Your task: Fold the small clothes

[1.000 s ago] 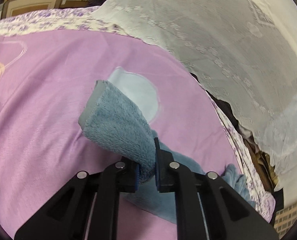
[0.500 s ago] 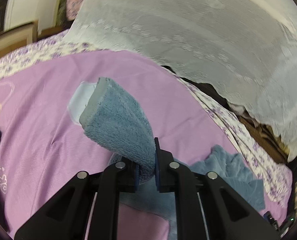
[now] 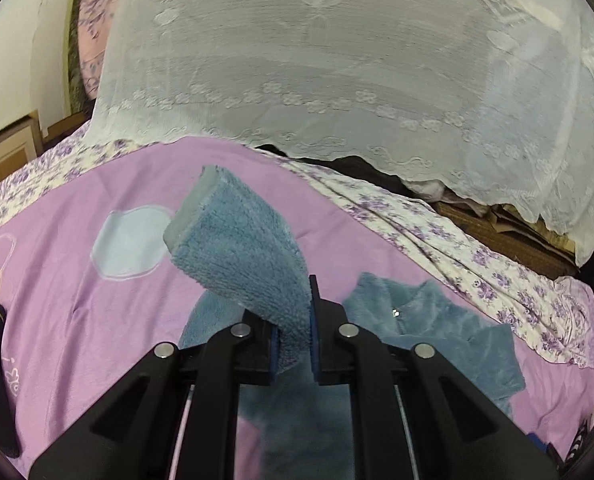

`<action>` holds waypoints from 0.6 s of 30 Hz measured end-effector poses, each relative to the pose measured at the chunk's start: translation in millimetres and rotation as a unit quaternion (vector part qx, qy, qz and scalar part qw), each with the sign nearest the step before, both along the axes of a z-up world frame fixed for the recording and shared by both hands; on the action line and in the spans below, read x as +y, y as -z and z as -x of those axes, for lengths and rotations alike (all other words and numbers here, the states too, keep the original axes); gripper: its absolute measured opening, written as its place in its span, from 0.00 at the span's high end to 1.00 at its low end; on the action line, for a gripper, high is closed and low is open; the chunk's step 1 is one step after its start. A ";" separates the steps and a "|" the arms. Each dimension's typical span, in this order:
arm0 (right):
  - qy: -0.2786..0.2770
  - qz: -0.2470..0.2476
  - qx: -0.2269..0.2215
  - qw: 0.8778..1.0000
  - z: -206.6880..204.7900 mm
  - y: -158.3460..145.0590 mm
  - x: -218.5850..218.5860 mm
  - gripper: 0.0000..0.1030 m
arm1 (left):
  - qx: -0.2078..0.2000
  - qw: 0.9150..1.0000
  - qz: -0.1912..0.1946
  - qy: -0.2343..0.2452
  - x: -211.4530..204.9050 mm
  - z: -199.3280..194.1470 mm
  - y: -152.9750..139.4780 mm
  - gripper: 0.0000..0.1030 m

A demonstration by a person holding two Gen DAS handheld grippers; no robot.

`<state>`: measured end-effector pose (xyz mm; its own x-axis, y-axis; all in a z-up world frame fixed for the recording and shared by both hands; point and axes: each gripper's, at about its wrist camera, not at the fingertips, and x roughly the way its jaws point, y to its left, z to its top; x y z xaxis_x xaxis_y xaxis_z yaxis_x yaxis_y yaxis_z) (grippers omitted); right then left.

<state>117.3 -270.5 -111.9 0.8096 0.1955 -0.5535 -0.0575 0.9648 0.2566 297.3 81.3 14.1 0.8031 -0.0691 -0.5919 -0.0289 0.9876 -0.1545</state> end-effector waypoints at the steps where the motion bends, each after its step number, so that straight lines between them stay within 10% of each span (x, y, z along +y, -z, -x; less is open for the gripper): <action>1: -0.001 0.001 -0.003 1.000 2.8 0.7 0.4 0.30 | -0.001 1.000 -0.004 0.001 -7.3 -1.2 -1.4 0.90; 18: -0.037 -0.034 0.014 0.999 3.0 10.3 3.9 0.29 | -0.004 0.998 -0.019 0.066 -133.2 -18.2 -3.7 0.90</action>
